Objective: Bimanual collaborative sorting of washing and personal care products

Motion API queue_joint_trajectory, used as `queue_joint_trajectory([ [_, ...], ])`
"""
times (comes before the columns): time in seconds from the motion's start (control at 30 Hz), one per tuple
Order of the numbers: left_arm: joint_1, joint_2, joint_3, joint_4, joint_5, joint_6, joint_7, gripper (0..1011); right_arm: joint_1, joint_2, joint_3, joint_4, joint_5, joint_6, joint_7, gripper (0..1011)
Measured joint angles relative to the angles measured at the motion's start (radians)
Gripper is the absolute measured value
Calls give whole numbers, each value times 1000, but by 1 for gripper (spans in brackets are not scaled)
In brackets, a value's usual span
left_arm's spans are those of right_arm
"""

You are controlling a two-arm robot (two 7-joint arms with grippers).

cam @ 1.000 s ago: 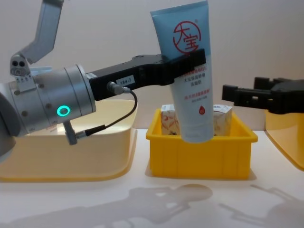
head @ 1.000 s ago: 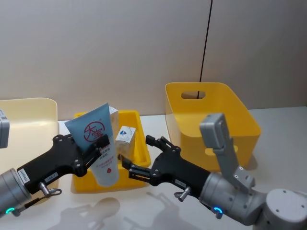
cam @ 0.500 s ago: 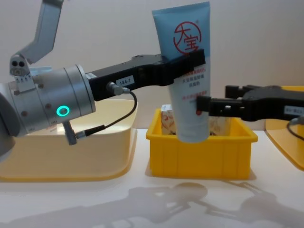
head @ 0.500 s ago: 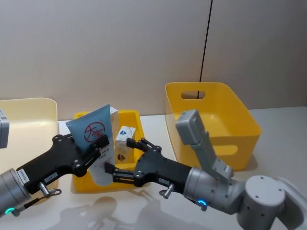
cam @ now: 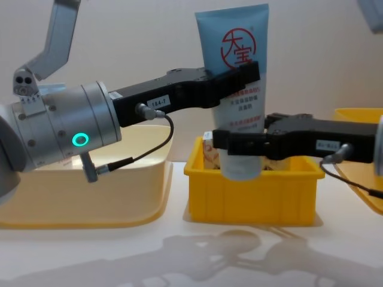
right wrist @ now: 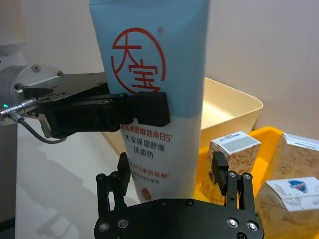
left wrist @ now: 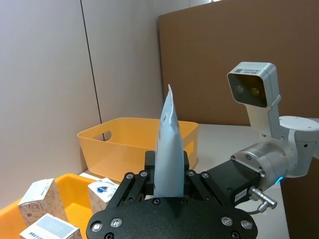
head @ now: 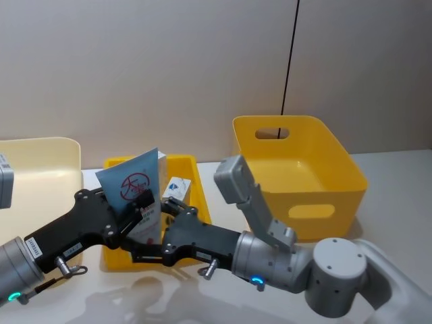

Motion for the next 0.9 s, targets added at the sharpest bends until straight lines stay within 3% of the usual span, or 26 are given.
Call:
queue_joint_trajectory([
  [0.3,0,0,0,0,0,0,0,257,35,-22,-30,44,-6,-21,15,998],
  [0.5,0,2,-1,0,0,0,0,257,46,-29,-40,58,-8,-27,19,881],
  [0.7,0,2,-1,0,0,0,0,257,53,-34,-47,69,-10,-32,23,687],
  [0.9,0,2,0,0,0,0,0,257,58,-37,-51,76,-10,-35,24,627],
])
